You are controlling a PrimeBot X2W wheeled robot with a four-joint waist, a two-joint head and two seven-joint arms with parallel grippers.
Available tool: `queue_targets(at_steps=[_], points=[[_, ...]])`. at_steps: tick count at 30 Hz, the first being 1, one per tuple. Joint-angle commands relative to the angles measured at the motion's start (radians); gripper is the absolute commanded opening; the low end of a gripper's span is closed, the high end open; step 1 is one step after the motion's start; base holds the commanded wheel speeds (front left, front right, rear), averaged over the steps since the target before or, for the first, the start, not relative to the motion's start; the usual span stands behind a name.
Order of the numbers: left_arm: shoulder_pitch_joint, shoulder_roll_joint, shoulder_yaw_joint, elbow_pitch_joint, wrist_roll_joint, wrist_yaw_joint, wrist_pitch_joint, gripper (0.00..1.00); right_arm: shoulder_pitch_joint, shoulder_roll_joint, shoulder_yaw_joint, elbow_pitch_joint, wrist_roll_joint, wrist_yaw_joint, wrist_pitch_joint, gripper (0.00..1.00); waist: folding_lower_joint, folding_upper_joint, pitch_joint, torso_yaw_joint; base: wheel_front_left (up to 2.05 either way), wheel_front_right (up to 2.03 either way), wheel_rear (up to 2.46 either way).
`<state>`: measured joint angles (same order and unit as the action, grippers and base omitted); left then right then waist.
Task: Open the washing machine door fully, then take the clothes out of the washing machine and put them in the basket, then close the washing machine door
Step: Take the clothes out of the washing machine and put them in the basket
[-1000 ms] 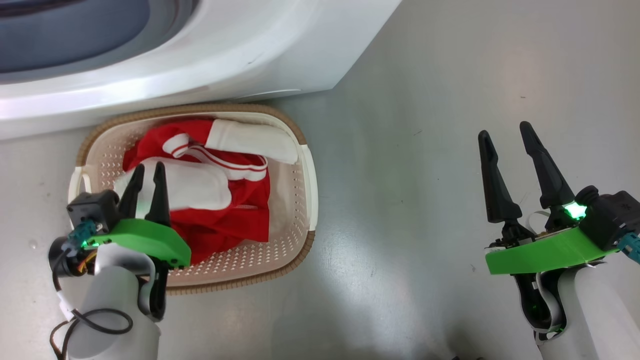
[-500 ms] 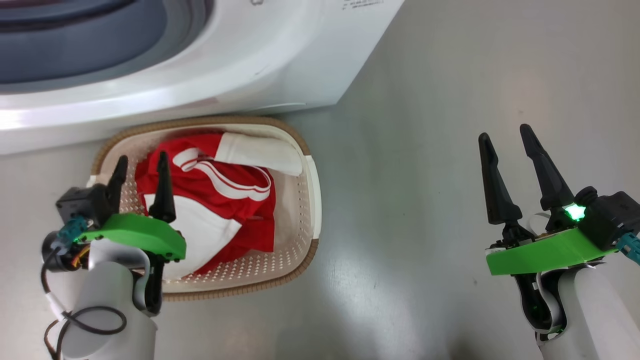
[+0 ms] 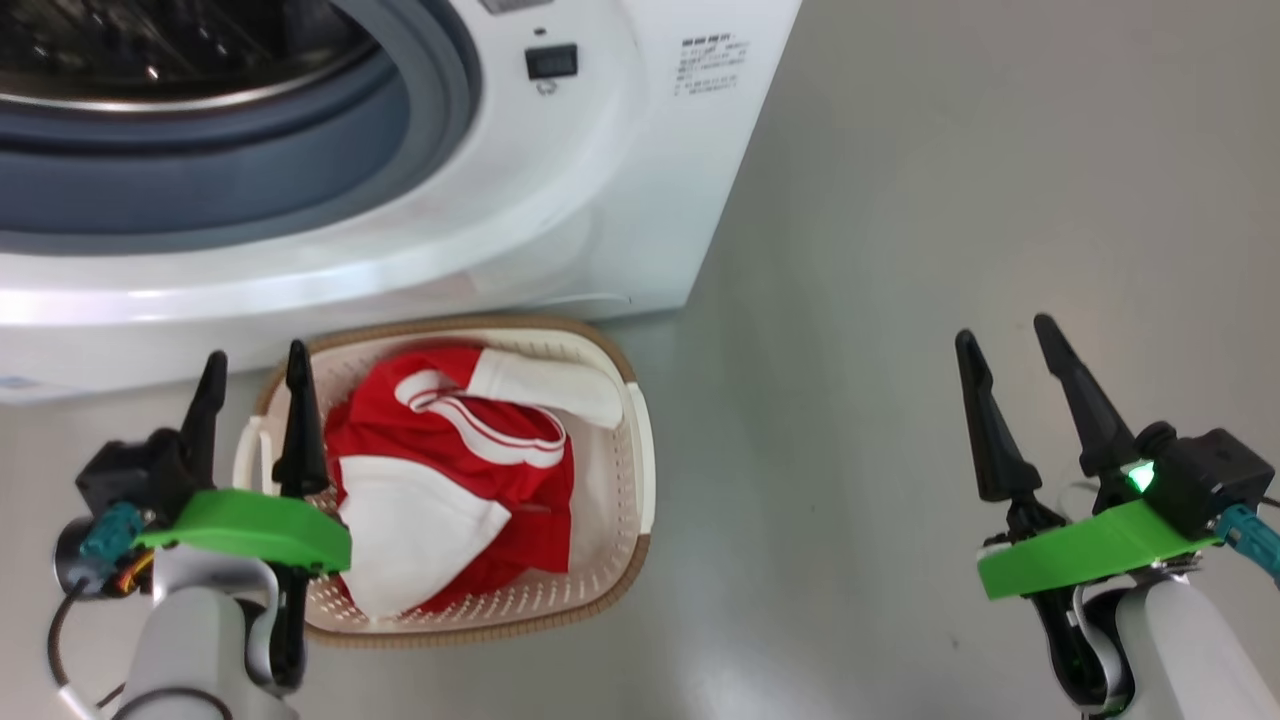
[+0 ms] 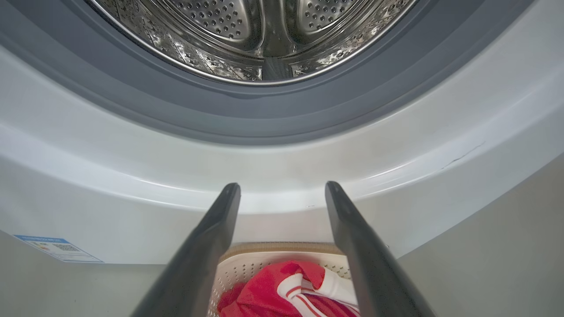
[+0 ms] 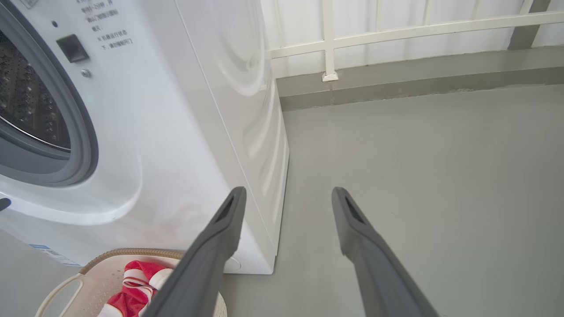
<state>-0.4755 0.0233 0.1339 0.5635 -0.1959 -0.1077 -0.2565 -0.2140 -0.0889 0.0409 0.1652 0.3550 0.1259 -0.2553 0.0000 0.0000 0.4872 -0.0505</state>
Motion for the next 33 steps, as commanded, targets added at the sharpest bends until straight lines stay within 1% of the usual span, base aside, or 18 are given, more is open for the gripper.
queue_targets(at_steps=[1,4,18,33], points=[[0.042,0.027,0.032,-0.038,0.006,-0.008,-0.005,1.0,0.028,-0.007,0.02,-0.016,-0.002,0.005,-0.006,1.0,0.0,0.0,-0.07,0.015,0.0,0.0,0.0],[0.084,0.027,0.031,-0.094,0.01,-0.015,-0.005,1.0,0.054,-0.012,0.017,-0.006,-0.001,0.005,-0.006,1.0,0.0,0.0,-0.117,0.026,0.0,0.0,0.0],[0.254,0.027,0.032,-0.253,0.025,-0.022,-0.005,1.0,0.159,-0.012,-0.001,0.005,-0.002,0.005,-0.006,1.0,0.0,0.0,-0.266,0.039,0.0,0.0,0.0],[0.444,0.027,0.024,-0.375,0.016,-0.023,-0.005,1.0,0.263,-0.005,-0.032,-0.006,-0.005,0.005,-0.006,1.0,0.0,0.0,-0.344,0.041,0.0,0.0,0.0]])
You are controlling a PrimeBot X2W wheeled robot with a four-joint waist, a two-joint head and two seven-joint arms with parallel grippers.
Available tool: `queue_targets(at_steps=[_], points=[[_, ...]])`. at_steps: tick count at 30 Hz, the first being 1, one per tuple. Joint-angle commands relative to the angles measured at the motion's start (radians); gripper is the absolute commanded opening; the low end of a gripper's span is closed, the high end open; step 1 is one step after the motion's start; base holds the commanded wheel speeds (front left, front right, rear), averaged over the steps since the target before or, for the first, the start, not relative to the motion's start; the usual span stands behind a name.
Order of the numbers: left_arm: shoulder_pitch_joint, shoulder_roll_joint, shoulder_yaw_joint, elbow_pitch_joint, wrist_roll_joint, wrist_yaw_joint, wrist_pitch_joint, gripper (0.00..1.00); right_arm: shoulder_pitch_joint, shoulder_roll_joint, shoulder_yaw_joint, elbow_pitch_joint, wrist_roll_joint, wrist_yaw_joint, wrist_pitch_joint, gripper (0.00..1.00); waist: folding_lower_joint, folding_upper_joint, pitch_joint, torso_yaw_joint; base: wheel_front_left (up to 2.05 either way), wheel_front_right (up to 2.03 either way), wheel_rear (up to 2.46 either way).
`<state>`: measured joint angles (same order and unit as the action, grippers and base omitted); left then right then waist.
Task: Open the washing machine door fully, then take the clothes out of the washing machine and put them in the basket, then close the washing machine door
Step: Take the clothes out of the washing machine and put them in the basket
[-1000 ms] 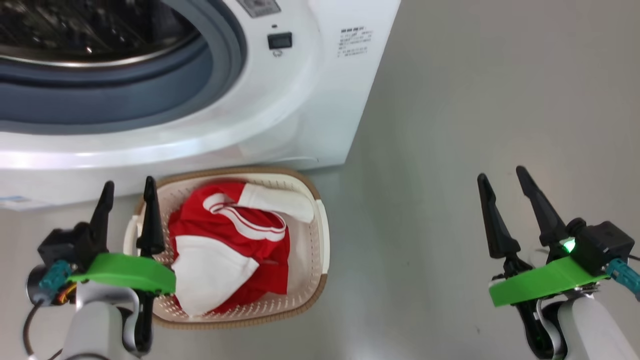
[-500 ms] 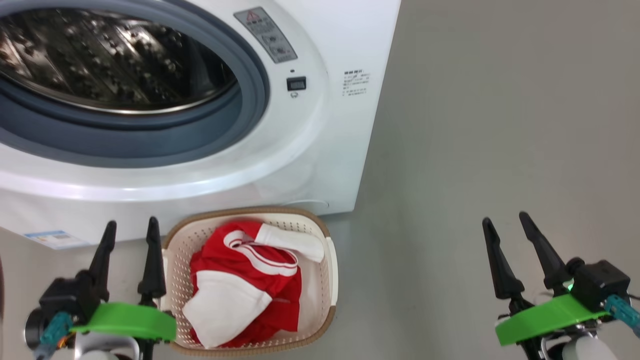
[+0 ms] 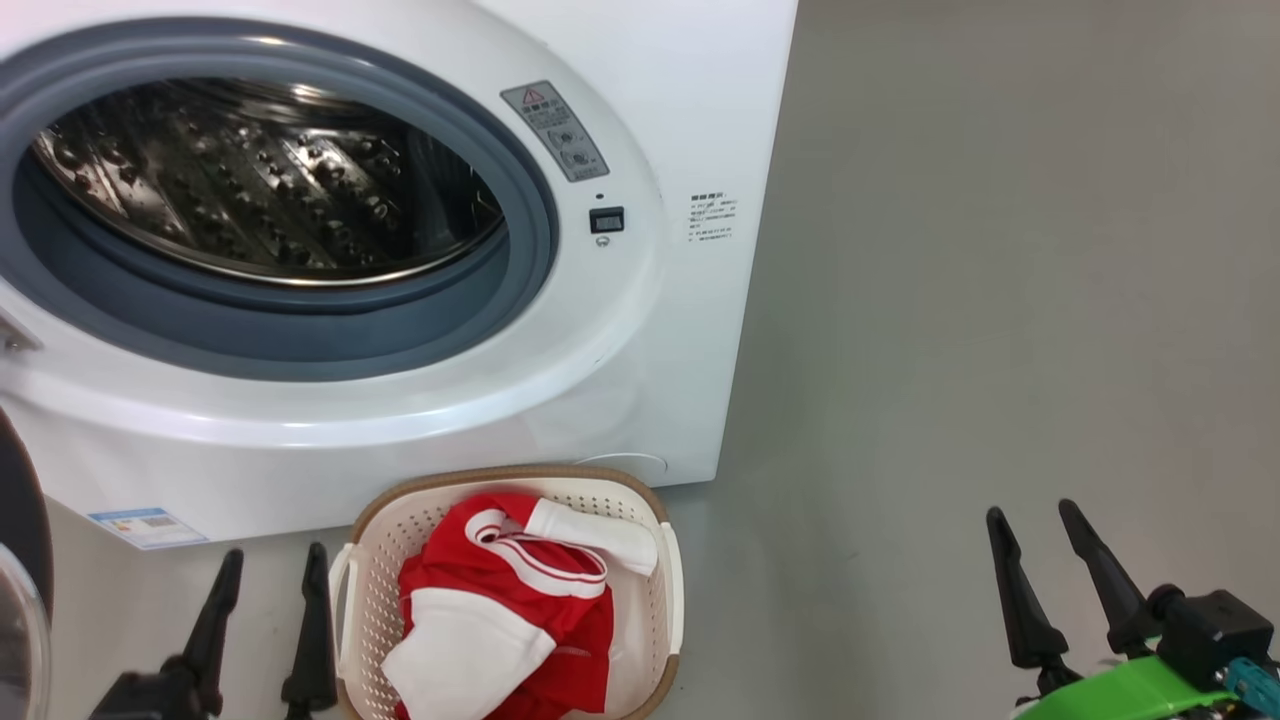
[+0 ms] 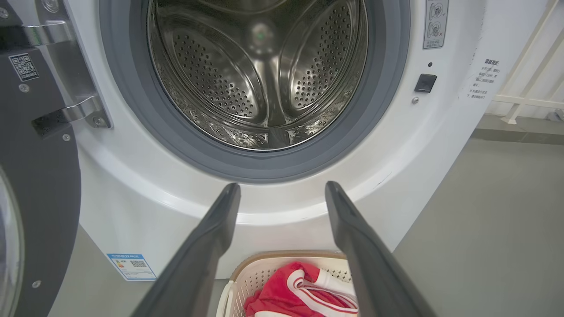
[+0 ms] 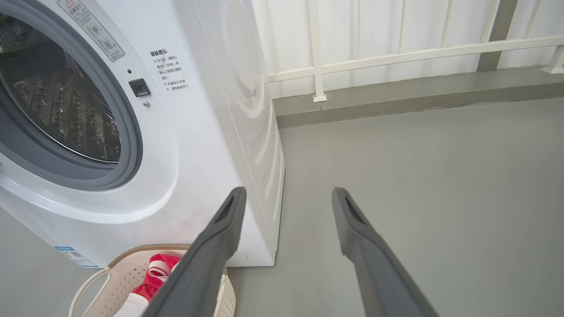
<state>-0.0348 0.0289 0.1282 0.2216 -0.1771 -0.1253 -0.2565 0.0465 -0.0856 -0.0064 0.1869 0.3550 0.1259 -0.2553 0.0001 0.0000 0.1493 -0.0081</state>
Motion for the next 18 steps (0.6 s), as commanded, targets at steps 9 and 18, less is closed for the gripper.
queue_targets(at_steps=[9,18], points=[[0.046,0.021,0.039,-0.063,-0.01,-0.005,-0.005,1.0,0.026,0.002,0.011,-0.028,-0.005,0.005,-0.006,1.0,-0.0001,0.0,-0.015,-0.006,0.0,0.0,0.0],[0.035,0.021,0.04,-0.073,-0.007,-0.005,-0.005,1.0,0.023,0.002,0.014,-0.029,-0.006,0.005,-0.006,1.0,-0.0001,0.0,-0.013,-0.004,0.0,0.0,0.0]])
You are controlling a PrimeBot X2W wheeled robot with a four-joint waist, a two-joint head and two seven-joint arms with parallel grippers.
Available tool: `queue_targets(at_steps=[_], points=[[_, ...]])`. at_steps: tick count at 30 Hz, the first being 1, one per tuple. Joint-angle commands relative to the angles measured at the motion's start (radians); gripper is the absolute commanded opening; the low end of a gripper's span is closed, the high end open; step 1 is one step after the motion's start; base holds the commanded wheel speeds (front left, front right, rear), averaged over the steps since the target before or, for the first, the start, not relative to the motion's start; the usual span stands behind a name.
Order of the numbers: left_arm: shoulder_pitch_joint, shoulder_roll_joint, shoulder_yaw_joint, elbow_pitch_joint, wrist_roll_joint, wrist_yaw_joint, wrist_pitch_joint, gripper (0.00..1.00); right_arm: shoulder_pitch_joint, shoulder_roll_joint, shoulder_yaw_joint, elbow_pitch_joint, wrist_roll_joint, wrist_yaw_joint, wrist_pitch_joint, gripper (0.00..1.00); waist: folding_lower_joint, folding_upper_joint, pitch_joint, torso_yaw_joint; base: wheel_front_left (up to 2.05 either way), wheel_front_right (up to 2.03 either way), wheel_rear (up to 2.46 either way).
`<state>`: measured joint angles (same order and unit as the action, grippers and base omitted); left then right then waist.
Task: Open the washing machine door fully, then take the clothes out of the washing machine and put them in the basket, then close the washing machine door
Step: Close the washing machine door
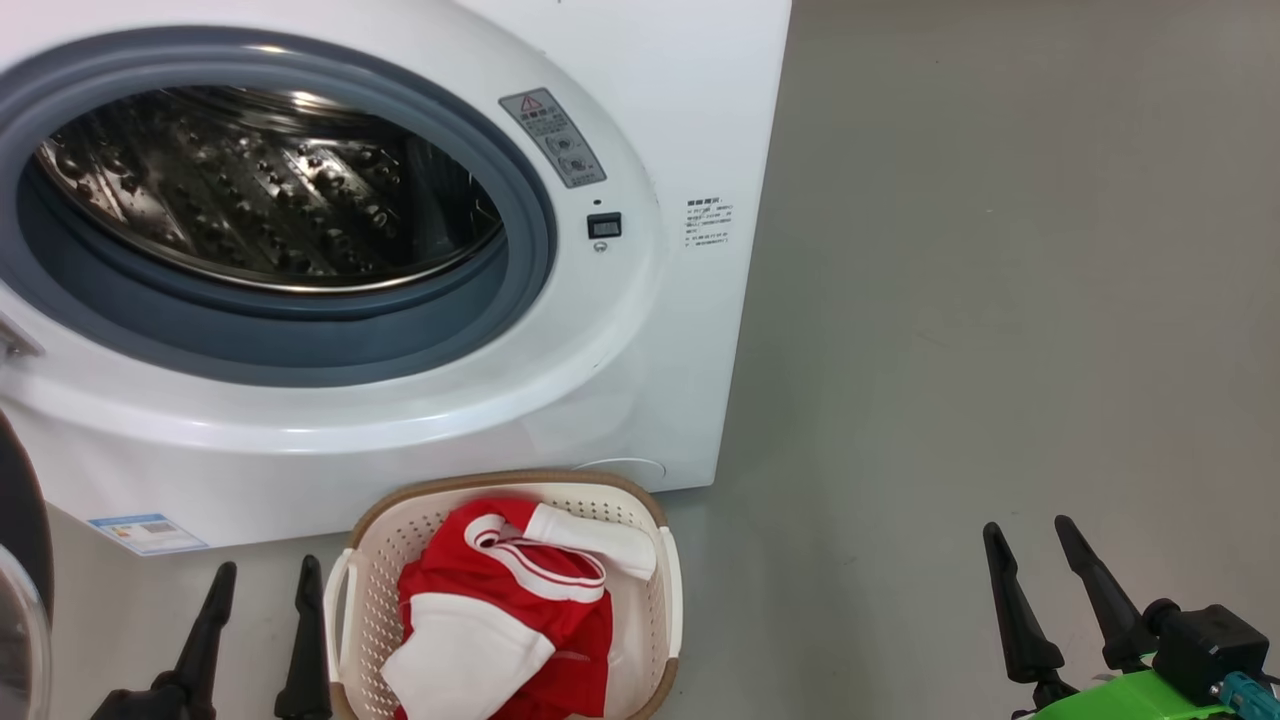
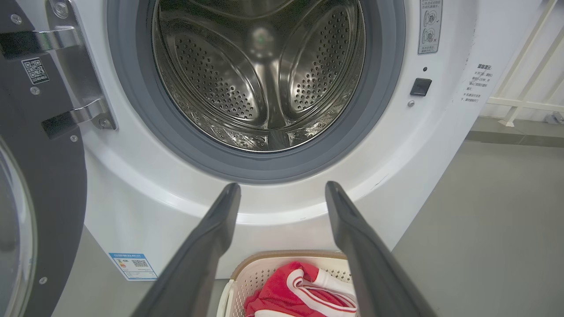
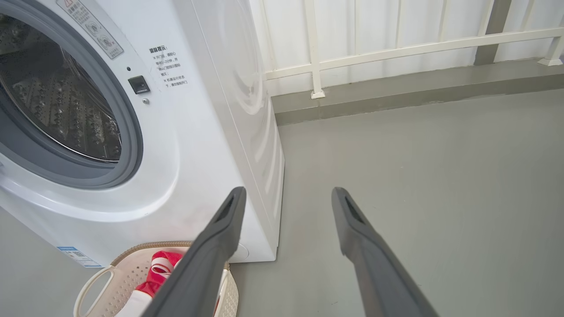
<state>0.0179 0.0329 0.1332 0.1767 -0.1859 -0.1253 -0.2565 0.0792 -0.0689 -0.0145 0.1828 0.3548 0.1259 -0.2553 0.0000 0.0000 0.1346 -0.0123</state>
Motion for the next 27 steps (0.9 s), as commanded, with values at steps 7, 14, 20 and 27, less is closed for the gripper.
queue_targets(at_steps=[7,14,20,27], points=[[-0.019,0.017,0.026,-0.04,-0.001,0.001,-0.005,1.0,-0.011,-0.014,0.021,-0.027,-0.008,0.005,-0.006,1.0,0.0,0.0,0.007,0.004,-0.15,0.15,0.0],[-0.021,0.017,0.025,-0.046,-0.003,0.0,-0.005,1.0,-0.018,-0.014,0.021,-0.027,-0.009,0.005,-0.006,1.0,0.0,0.0,0.013,0.006,-0.98,0.98,0.0],[-0.022,0.017,0.027,-0.052,-0.01,0.0,-0.005,1.0,-0.022,-0.014,0.022,-0.027,-0.007,0.005,-0.006,1.0,0.0,0.0,0.017,0.01,-1.42,1.42,0.0],[-0.027,0.017,0.03,-0.056,-0.014,-0.001,-0.005,1.0,-0.028,-0.015,0.021,-0.026,-0.007,0.005,-0.006,1.0,0.0,0.0,0.023,0.013,-1.4,1.4,0.0]])
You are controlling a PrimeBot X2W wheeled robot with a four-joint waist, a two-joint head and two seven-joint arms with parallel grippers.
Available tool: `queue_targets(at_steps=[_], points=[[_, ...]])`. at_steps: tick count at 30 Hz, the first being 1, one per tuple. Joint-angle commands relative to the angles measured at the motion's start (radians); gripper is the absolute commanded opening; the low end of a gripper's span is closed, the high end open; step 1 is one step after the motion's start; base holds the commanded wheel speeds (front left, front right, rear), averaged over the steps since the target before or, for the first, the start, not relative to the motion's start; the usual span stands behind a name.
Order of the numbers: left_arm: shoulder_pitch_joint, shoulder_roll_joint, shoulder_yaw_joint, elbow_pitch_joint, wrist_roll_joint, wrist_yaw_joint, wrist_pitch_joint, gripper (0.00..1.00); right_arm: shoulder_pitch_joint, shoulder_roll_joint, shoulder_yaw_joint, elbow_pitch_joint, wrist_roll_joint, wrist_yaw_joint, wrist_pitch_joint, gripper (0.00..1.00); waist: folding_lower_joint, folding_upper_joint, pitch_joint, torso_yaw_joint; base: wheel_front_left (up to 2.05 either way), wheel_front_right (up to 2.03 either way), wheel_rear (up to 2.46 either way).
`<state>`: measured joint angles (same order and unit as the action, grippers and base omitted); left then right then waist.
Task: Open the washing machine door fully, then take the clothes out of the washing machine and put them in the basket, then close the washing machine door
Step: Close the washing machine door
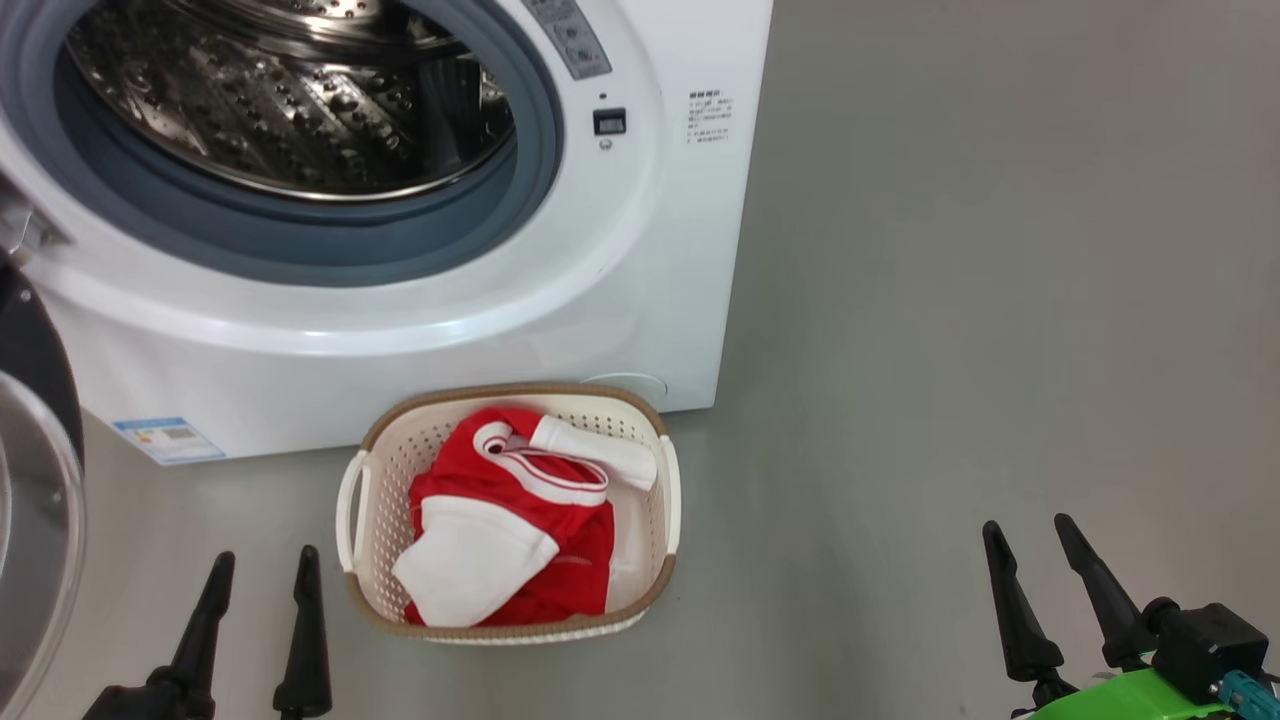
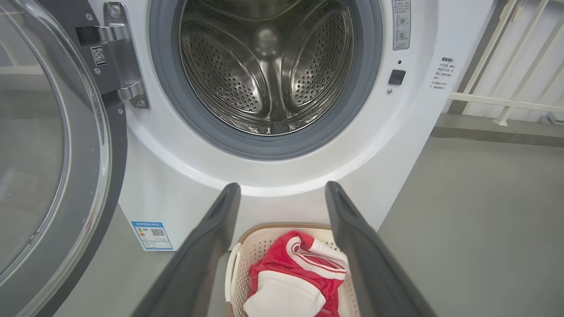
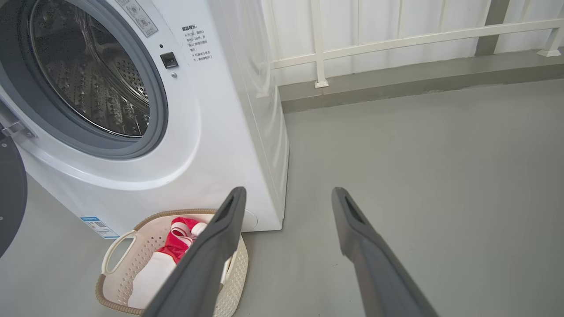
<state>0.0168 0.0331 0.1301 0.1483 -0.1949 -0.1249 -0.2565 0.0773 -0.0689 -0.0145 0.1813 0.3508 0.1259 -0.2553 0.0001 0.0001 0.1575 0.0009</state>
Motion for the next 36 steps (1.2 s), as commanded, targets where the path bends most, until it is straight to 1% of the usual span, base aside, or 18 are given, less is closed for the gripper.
queue_targets(at_steps=[1,8,21,23,31,36], points=[[-0.026,0.017,0.034,-0.027,-0.006,-0.002,-0.005,1.0,-0.027,-0.015,0.021,-0.024,-0.003,0.005,-0.006,1.0,-0.0001,-0.0001,0.0,0.001,-1.32,1.32,0.0],[-0.028,0.017,0.032,-0.023,-0.012,-0.002,-0.005,1.0,-0.028,-0.015,0.021,-0.021,-0.003,0.005,-0.006,1.0,-0.0001,-0.0001,0.0,0.005,-0.81,0.81,0.0],[-0.025,0.017,0.024,-0.029,-0.024,0.0,-0.005,1.0,-0.026,-0.015,0.021,-0.023,-0.003,0.005,-0.006,1.0,-0.0001,-0.0001,-0.005,0.018,-0.03,0.03,0.0],[-0.023,0.017,0.013,-0.035,-0.027,0.008,-0.005,1.0,-0.027,-0.015,0.023,-0.023,-0.003,0.005,-0.006,1.0,-0.0001,-0.0001,-0.007,0.024,0.0,0.0,0.0],[-0.014,0.017,-0.012,-0.037,-0.064,0.032,-0.005,1.0,-0.031,-0.031,0.044,-0.019,-0.001,0.005,-0.006,1.0,-0.0001,-0.0001,-0.012,0.072,0.0,0.0,0.0],[0.01,0.017,-0.04,-0.027,-0.096,0.071,-0.005,1.0,-0.026,-0.051,0.059,-0.015,-0.001,0.005,-0.006,1.0,-0.0001,-0.0001,-0.025,0.137,0.0,0.0,0.0]])
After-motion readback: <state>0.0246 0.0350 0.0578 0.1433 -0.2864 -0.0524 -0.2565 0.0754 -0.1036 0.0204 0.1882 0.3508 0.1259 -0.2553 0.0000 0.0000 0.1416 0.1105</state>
